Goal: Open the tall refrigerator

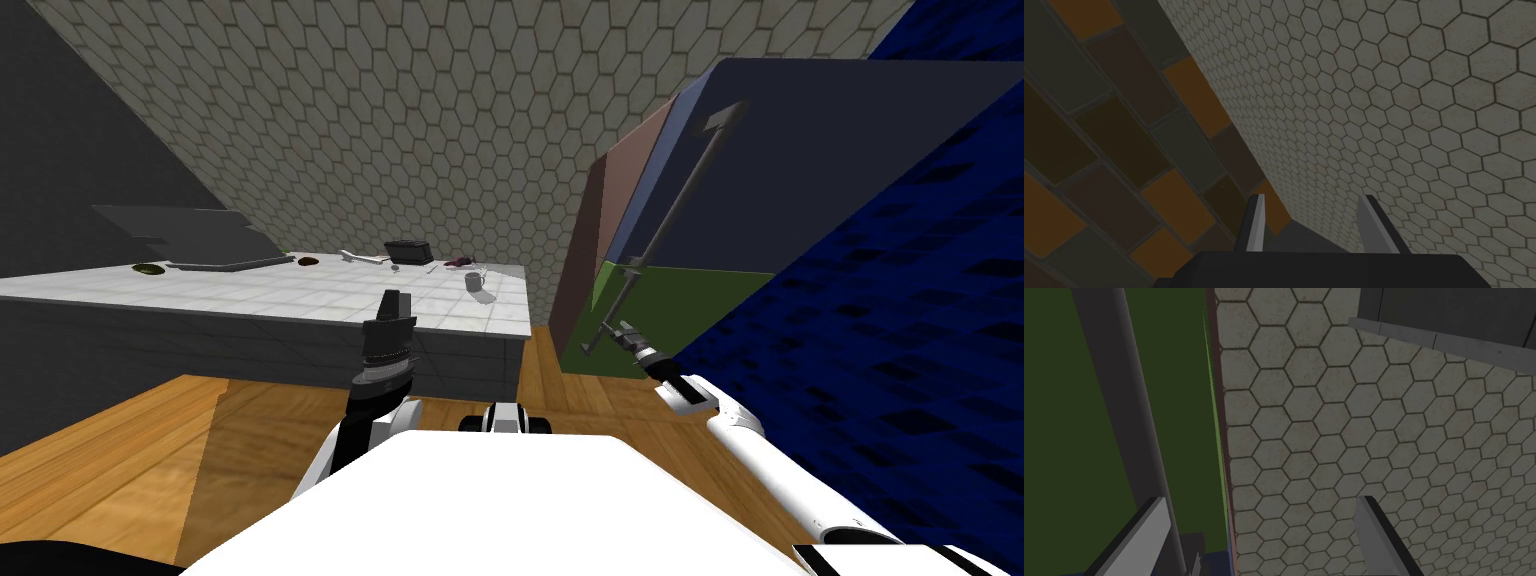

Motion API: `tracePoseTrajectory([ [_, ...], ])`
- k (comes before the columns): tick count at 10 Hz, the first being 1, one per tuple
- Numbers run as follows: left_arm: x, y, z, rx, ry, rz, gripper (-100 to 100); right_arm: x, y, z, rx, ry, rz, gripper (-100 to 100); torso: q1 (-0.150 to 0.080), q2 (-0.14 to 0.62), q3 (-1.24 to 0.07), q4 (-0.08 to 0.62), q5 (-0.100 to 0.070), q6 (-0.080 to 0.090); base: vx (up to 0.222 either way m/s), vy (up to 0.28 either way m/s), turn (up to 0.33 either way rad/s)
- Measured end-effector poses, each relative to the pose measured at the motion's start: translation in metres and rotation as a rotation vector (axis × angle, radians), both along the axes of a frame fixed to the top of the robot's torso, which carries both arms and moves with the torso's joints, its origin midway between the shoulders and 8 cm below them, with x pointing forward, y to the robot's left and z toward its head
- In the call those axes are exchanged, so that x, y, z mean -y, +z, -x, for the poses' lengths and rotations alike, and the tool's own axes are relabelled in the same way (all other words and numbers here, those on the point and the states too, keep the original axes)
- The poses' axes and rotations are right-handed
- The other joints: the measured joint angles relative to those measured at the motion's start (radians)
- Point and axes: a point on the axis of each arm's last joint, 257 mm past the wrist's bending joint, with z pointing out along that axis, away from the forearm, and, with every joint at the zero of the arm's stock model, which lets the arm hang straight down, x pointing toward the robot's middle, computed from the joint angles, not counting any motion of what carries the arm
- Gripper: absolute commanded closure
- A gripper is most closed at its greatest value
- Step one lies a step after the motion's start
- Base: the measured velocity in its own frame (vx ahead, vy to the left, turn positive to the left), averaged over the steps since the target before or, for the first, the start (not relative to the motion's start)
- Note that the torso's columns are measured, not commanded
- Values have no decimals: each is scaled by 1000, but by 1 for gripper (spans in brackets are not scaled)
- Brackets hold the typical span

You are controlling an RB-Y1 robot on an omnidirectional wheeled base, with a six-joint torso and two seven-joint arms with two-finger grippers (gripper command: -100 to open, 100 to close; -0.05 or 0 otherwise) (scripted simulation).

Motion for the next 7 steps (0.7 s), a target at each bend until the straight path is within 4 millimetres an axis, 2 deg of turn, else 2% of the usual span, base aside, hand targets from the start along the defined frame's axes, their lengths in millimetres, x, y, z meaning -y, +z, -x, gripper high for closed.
tracePoseTrajectory([
  [2, 0, 0, 0, 0, 0, 0, 0, 25, 3, -4, -12, -39, 74, -100, 0, 0, 0, 0, 0, 0, 31, 77, 60],
  [6, 0, 0, 0, 0, 0, 0, 0, 77, 22, -2, -27, -115, 219, -100, 0, 0, 0, 0, 0, 0, 32, 60, 33],
  [7, 0, 0, 0, 0, 0, 0, 0, 86, 20, -2, -36, -130, 228, -100, -2, 1, 0, 0, -1, 0, 28, 58, 61],
])
